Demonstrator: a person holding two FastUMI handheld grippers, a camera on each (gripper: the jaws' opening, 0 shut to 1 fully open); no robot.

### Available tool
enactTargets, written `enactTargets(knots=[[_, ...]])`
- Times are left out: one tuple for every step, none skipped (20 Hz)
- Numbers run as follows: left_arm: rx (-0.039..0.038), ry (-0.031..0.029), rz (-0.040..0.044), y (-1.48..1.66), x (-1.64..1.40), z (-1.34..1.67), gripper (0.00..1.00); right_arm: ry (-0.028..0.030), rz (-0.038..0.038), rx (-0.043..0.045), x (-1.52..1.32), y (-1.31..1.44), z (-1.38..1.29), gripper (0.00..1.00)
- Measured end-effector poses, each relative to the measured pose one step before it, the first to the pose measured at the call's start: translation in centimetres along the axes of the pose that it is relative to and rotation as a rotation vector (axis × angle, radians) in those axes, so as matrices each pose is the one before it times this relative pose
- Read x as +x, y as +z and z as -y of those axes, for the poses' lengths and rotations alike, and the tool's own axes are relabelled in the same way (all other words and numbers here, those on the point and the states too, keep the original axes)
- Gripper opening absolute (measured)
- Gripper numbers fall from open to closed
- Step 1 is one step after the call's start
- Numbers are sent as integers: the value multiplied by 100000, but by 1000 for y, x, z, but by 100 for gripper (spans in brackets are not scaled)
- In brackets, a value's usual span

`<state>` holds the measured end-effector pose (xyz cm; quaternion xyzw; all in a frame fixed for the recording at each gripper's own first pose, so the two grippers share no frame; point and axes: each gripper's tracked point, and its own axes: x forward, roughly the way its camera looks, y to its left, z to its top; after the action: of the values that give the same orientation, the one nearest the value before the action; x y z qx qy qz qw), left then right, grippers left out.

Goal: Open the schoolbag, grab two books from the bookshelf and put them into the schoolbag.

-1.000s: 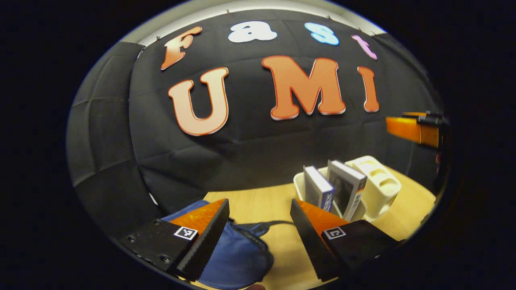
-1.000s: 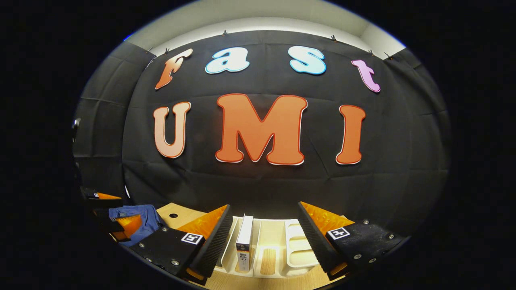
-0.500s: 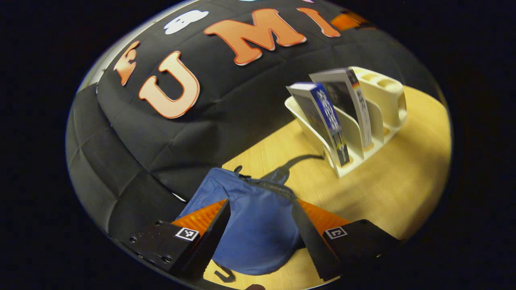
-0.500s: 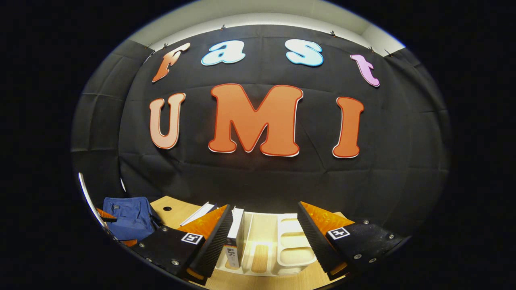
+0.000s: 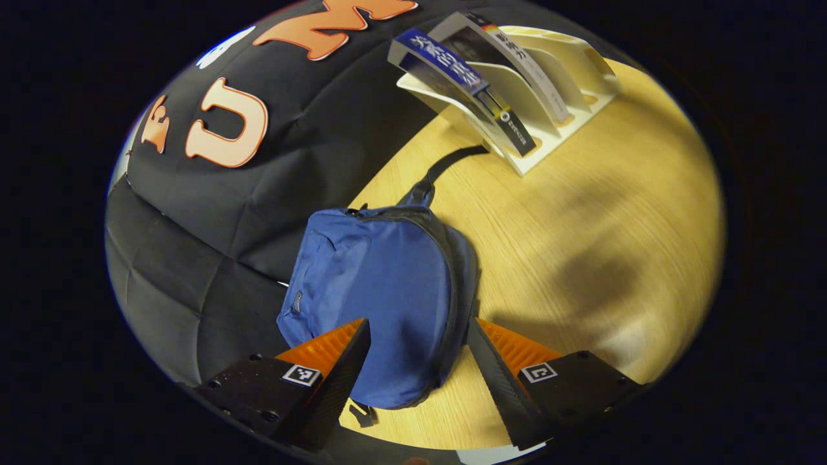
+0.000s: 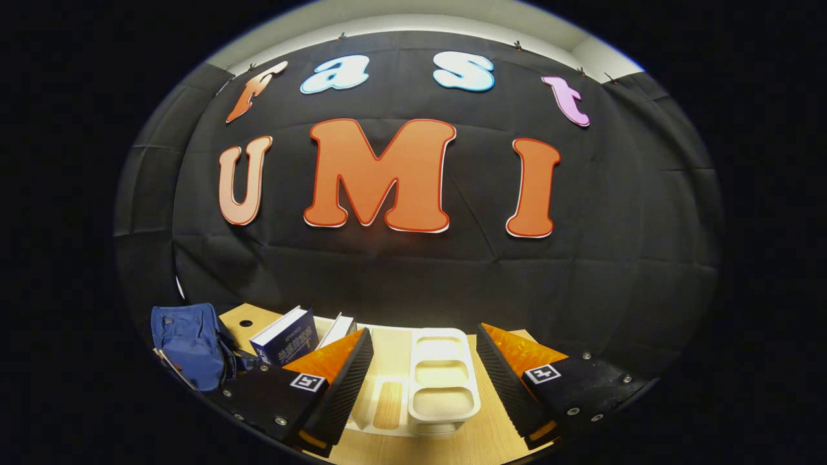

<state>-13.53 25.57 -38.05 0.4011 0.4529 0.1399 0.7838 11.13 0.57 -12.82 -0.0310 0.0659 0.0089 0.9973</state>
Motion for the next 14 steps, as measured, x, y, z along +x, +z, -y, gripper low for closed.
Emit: enactTargets(knots=[[1954,1371,-1245,-144,577,174,95,-53,-418,136,51,-124,154,96],[1282,776,-1701,-504,345,265,95,74,-128,179,102,-79,155,96],[322,458,-664,-106,332,101,94,-23,171,21,28,-3,107,96],[126,714,108,-40,-41,11,89,-125,228,-151,47,-59,20,96],[36,541,-80,174,17,-122,72,-331,225,-205,31,1,120,96],[-762,-534,254,27,271,46,67,-234,149,-2,-93,-58,111,96],[-915,-1481,-426,149,104,254,60,-304,24,73,-52,-32,132,96],[-500,-345,-1377,-230,50,-20,38,-128,-121,150,16,-185,-43,96],[-174,-152,-851,78,-9,-252,34,71,-331,89,1,-70,-123,96],[-1668,-868,258,78,-63,-218,11,83,-251,-57,-4,-101,-161,96],[-2254,-1776,-74,107,-61,-111,13,432,-274,-173,27,-119,-291,96],[-2063,-1989,-282,232,-46,-187,7,523,-538,-202,-25,-113,-348,96],[-2023,-1782,-273,161,-157,-314,7,1050,-808,174,19,-168,-551,96],[-2236,-1963,456,432,-73,-360,5,1427,-1119,604,93,-223,-703,95]])
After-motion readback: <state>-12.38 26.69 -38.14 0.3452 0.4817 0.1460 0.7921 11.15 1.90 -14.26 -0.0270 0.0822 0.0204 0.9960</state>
